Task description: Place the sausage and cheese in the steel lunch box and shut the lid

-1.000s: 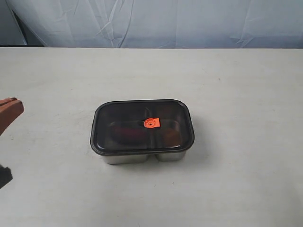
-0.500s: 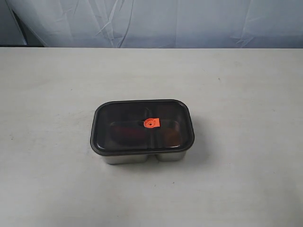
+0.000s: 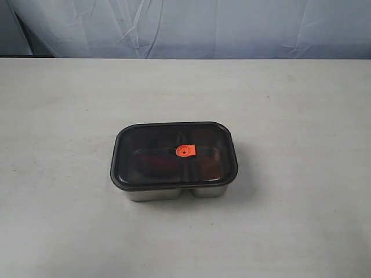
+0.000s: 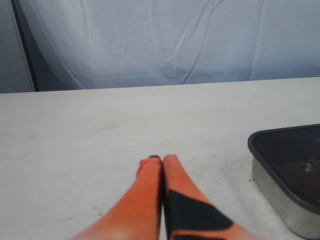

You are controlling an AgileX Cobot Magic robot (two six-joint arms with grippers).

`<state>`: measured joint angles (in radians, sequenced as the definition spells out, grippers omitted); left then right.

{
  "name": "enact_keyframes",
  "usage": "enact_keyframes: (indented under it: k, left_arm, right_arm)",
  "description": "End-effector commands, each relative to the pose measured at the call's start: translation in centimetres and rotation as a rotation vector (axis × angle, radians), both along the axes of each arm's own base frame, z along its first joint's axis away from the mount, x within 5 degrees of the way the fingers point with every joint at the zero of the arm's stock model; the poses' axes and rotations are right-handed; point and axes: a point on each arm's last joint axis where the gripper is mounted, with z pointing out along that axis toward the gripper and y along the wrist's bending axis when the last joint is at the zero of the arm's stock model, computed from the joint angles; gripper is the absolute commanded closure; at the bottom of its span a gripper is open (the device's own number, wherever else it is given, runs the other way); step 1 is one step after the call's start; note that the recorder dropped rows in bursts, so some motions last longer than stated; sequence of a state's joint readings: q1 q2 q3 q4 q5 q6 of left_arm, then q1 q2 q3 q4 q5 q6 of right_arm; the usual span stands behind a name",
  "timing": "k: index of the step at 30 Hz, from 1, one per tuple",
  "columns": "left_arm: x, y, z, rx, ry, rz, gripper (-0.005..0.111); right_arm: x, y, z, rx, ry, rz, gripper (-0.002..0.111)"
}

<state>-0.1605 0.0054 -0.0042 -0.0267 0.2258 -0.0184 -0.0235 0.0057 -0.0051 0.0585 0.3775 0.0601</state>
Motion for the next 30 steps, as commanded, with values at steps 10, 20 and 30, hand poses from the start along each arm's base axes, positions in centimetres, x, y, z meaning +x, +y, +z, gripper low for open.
enact_keyframes:
  k: [10,20,30]
  left_arm:
    - [0.01,0.03,0.11,0.003,-0.027,0.003,0.106]
    - [0.01,0.03,0.11,0.003,-0.027,0.003,0.106]
    - [0.01,0.03,0.11,0.003,-0.027,0.003,0.106]
  right_arm:
    - [0.0,-0.05,-0.06,-0.011,-0.01,-0.005,0.109]
    - [0.0,-0.05,-0.06,-0.009,-0.01,-0.005,0.109]
    - [0.01,-0.04,-0.01,-0.006,-0.015,-0.005,0.109]
